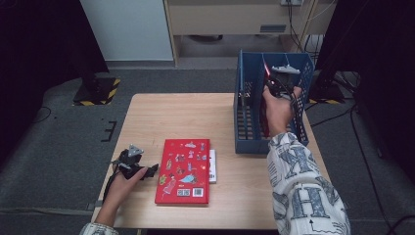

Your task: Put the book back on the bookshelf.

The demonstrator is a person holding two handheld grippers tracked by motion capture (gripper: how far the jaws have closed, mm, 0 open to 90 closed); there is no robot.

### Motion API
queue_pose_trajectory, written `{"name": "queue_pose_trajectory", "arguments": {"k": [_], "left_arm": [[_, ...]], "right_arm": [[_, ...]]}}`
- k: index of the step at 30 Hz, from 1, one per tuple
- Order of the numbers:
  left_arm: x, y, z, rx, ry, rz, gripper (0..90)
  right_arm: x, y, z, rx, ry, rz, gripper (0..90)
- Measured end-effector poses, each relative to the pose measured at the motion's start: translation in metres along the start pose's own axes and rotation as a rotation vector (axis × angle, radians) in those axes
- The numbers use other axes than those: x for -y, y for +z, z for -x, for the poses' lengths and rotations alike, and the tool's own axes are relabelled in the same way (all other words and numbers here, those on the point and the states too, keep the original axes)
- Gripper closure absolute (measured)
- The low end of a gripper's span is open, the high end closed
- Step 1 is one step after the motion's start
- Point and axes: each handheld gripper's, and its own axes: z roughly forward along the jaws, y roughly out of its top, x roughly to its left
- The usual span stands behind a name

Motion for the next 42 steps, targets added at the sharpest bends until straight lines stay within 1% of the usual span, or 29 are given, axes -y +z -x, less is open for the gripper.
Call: {"name": "queue_pose_trajectory", "arguments": {"k": [4,6,11,13,15,16,18,23,28,31,33,34,35,38,42], "left_arm": [[0.0,0.0,0.0,0.0,0.0,0.0,0.0],[0.0,0.0,0.0,0.0,0.0,0.0,0.0],[0.0,0.0,0.0,0.0,0.0,0.0,0.0],[0.0,0.0,0.0,-0.001,0.0,0.0,0.0],[0.0,0.0,0.0,0.0,-0.001,0.0,0.0],[0.0,0.0,0.0,-0.001,-0.001,0.0,0.0],[0.0,0.0,0.0,-0.001,-0.001,0.0,0.0],[0.0,0.0,0.0,-0.001,-0.001,0.0,0.0],[0.0,0.0,0.0,-0.001,-0.001,0.0,0.0],[0.0,0.0,0.001,-0.001,-0.003,0.001,0.0],[0.0,0.0,0.001,-0.001,-0.005,0.001,0.0],[0.0,0.0,0.001,-0.001,-0.005,0.001,0.0],[0.0,0.0,0.001,-0.001,-0.005,0.001,0.0],[0.0,0.0,0.001,-0.001,-0.005,0.001,0.0],[0.0,0.0,0.001,-0.001,-0.005,0.001,0.0]], "right_arm": [[0.001,-0.001,-0.001,-0.009,-0.006,0.004,77.1],[0.001,-0.001,-0.003,-0.028,-0.005,0.01,75.1],[0.0,-0.004,-0.005,-0.049,-0.008,0.023,69.1],[-0.001,-0.005,-0.005,-0.055,-0.006,0.026,65.2],[-0.002,-0.006,-0.005,-0.077,0.001,0.037,61.8],[-0.002,-0.006,-0.005,-0.078,-0.004,0.042,60.1],[-0.003,-0.008,-0.005,-0.094,0.001,0.05,56.6],[-0.004,-0.011,-0.006,-0.126,0.013,0.069,44.6],[-0.005,-0.014,-0.006,-0.127,0.021,0.087,32.2],[-0.005,-0.014,-0.005,-0.119,0.014,0.087,25.1],[-0.004,-0.016,-0.004,-0.111,0.007,0.1,20.9],[-0.004,-0.016,-0.004,-0.115,0.014,0.102,20.0],[-0.004,-0.017,-0.003,-0.13,0.024,0.104,18.3],[-0.004,-0.019,-0.002,-0.14,0.02,0.101,15.2],[-0.006,-0.026,0.001,-0.158,0.029,0.117,12.1]]}}
